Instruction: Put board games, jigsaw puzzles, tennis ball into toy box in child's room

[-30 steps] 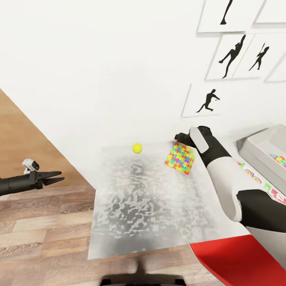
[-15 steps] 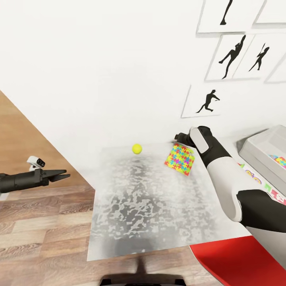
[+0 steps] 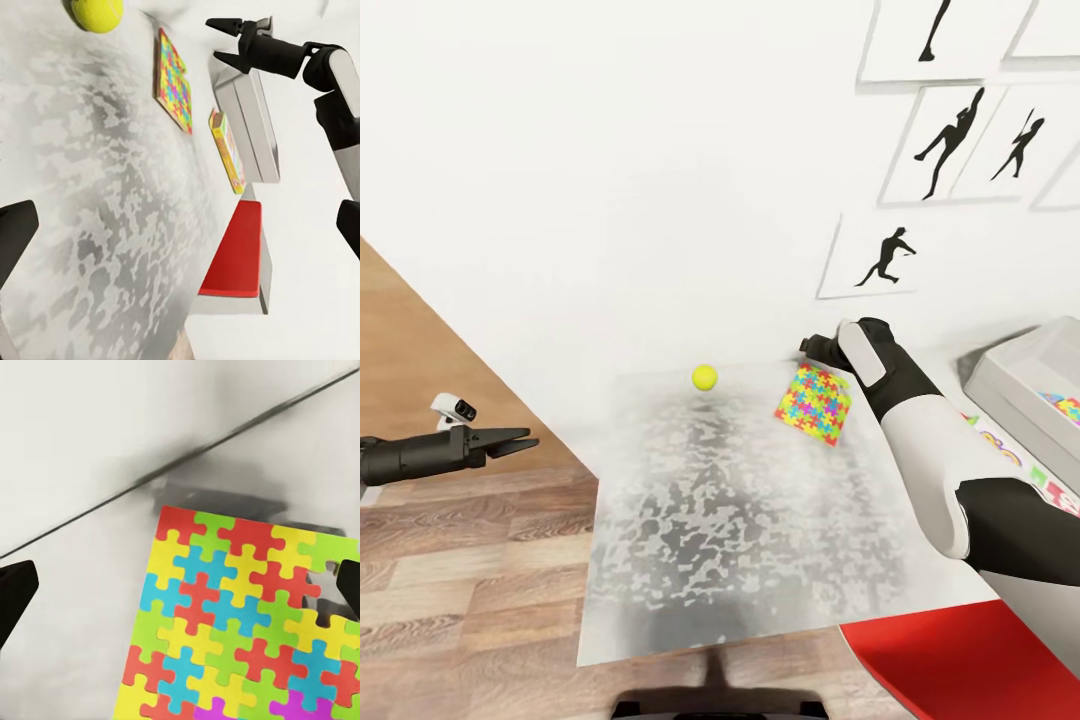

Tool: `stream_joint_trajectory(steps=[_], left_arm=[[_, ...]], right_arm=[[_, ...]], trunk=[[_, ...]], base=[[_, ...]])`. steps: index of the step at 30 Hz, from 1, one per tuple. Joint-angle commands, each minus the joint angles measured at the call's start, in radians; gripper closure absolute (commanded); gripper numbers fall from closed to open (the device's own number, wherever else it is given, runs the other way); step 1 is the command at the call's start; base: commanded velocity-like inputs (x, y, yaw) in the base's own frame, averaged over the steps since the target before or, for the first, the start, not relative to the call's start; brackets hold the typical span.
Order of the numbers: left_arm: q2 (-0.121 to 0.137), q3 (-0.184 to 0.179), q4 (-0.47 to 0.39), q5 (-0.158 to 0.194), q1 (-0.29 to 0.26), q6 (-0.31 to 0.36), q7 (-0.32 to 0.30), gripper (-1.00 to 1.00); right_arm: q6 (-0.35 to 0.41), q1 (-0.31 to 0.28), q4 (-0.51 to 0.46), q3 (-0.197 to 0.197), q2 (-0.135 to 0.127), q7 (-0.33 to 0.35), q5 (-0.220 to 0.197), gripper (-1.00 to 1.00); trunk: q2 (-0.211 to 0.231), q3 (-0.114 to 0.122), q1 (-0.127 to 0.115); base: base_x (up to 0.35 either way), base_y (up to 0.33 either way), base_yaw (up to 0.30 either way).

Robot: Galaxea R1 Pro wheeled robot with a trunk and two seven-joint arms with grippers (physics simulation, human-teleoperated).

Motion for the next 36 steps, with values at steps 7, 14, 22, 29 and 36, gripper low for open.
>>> stream_joint_trajectory(steps=[7,14,22,29,36], left_arm=[[0.000,0.000,0.001,-0.003,-0.001,0.010,-0.004,-1.00],[0.000,0.000,0.001,-0.005,-0.001,0.010,-0.004,-1.00],[0.000,-0.001,0.002,-0.005,-0.001,0.009,-0.004,-1.00],[0.000,-0.001,0.002,-0.006,-0.001,0.009,-0.004,-1.00],[0.000,-0.001,0.004,-0.006,-0.001,0.009,-0.004,-1.00]], right_arm=[[0.001,0.002,-0.001,0.004,-0.001,-0.011,-0.011,-1.00],[0.001,0.002,-0.001,0.004,-0.001,-0.010,-0.011,-1.00],[0.001,0.002,-0.001,0.004,0.000,-0.010,-0.011,-1.00],[-0.013,-0.004,-0.001,0.005,-0.001,-0.012,-0.010,-1.00],[-0.030,-0.010,0.001,0.010,-0.001,-0.011,-0.007,-1.00]], trunk=[[-0.002,-0.005,0.001],[-0.002,-0.010,0.001],[-0.002,-0.016,0.001],[-0.002,-0.022,0.001],[-0.002,-0.028,0.001]], base=[[0.010,0.000,0.000],[0.056,0.000,0.000],[0.057,0.000,0.000],[0.008,0.000,0.000],[0.000,0.000,0.000]])
